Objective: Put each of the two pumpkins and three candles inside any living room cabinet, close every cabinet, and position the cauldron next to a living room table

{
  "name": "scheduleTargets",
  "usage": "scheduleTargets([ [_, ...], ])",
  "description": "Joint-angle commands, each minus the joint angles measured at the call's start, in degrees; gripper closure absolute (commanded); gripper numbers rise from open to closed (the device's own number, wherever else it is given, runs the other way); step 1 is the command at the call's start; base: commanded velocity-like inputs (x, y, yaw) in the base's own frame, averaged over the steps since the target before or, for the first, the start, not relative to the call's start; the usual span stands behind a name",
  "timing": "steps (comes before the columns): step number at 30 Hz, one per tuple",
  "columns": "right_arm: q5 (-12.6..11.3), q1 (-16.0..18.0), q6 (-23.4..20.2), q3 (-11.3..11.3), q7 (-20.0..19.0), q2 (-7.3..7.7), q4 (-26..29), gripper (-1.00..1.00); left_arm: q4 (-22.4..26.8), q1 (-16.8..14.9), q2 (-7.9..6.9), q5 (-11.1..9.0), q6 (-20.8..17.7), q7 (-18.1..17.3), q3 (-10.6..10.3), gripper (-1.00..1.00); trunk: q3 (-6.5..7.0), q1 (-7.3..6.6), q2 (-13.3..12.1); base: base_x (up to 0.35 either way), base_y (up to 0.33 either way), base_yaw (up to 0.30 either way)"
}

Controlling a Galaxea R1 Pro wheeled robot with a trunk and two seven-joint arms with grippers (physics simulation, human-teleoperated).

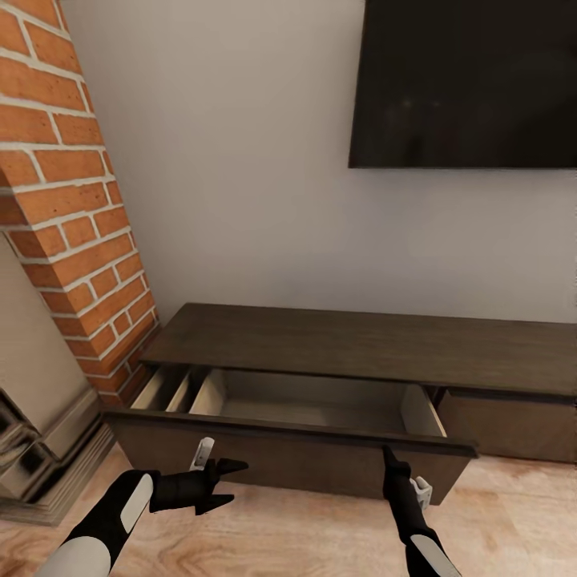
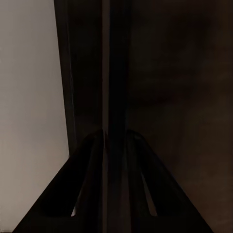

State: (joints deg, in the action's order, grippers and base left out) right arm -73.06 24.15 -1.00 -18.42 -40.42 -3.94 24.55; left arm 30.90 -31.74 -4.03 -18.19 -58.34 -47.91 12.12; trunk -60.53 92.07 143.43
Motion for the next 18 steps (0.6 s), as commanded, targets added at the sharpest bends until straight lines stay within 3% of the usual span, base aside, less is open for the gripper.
scheduleTargets([
  [1, -1.20, 0.02, -0.15, -1.18, -0.71, 0.33, 0.33, 1.00, 0.03, 0.02, -0.01, 0.00, -0.02, 0.02, 0.01, -1.00, 0.00, -0.01, 0.01, -0.166, 0.000, 0.000],
  [18, -1.20, 0.02, -0.14, -1.18, -0.71, 0.33, 0.33, 1.00, 0.02, 0.01, -0.01, 0.04, -0.02, 0.10, 0.01, -1.00, 0.00, -0.01, 0.01, -0.095, 0.000, 0.000],
])
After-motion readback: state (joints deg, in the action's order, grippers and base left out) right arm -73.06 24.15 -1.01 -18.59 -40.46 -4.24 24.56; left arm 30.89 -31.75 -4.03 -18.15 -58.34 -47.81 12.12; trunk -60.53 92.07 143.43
